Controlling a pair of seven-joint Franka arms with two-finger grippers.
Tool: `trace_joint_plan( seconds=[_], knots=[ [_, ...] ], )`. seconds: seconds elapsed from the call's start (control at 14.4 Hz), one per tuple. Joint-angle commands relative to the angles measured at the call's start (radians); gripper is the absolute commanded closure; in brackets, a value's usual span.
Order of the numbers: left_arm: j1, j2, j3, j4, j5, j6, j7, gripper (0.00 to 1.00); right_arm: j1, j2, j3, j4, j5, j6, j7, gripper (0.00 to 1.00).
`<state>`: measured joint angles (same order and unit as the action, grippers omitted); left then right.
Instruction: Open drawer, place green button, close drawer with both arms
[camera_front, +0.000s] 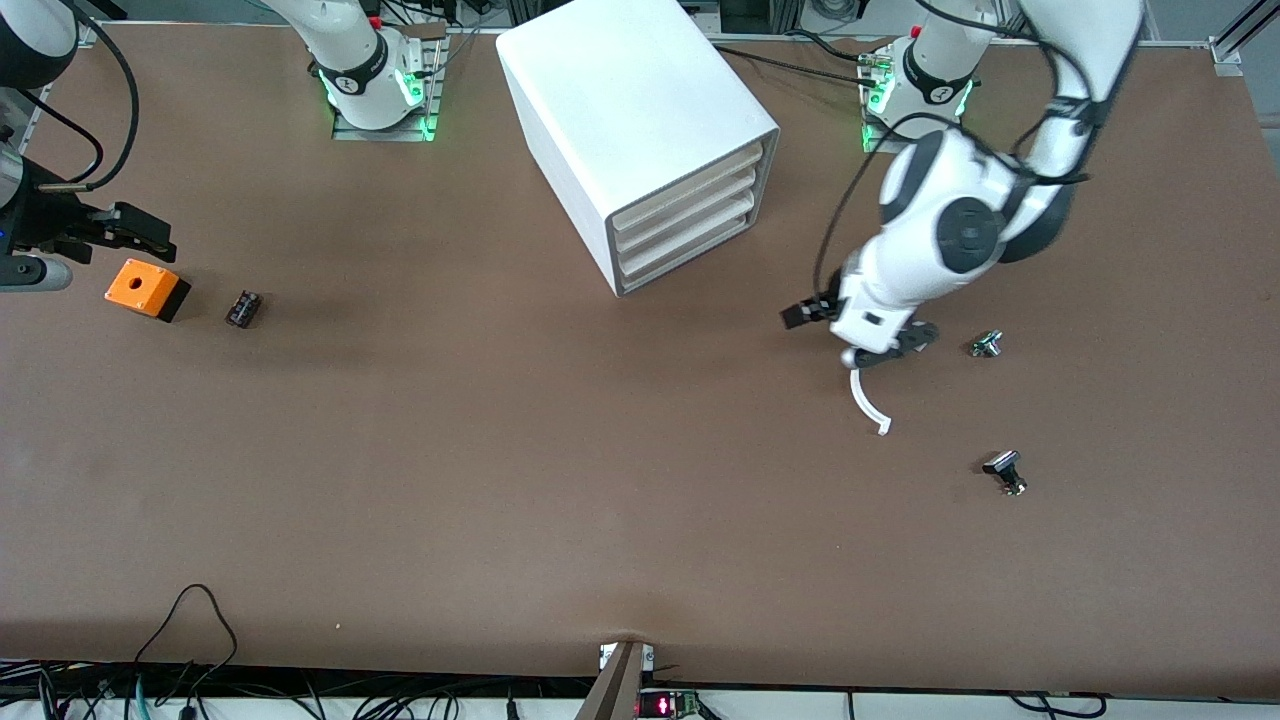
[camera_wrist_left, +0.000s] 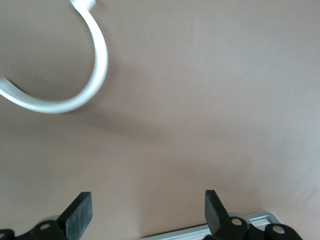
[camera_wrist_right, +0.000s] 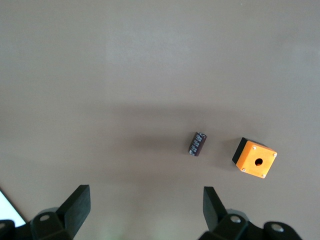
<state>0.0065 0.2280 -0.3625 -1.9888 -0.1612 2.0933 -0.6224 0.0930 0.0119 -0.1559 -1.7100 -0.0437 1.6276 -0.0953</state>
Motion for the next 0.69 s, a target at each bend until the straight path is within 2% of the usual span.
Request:
trace_joint_plan(
  seconds=[0.0, 0.21, 0.35, 0.48, 0.62],
  knots=[
    [0.045, -0.113, 0.062, -0.008, -0.003, -0.105, 0.201, 0.01, -0.007, -0.024, 0.007, -0.01, -0.012, 0.003, -0.011, 0.0],
    [0.062, -0.22, 0.163, -0.008, 0.011, -0.22, 0.367, 0.01, -0.007, -0.023, 0.009, -0.011, -0.002, 0.038, 0.017, 0.0],
    [0.092, -0.3, 0.197, -0.004, 0.055, -0.277, 0.511, 0.01, -0.007, -0.021, 0.003, -0.011, 0.041, 0.054, 0.065, 0.0],
    [0.101, -0.325, 0.229, 0.08, 0.098, -0.349, 0.601, 0.01, -0.007, -0.018, 0.003, -0.011, 0.041, 0.048, 0.065, 0.0],
    [0.104, -0.277, 0.232, 0.226, 0.162, -0.467, 0.599, 0.01, -0.007, -0.018, 0.003, -0.011, 0.041, 0.052, 0.072, 0.0]
  ],
)
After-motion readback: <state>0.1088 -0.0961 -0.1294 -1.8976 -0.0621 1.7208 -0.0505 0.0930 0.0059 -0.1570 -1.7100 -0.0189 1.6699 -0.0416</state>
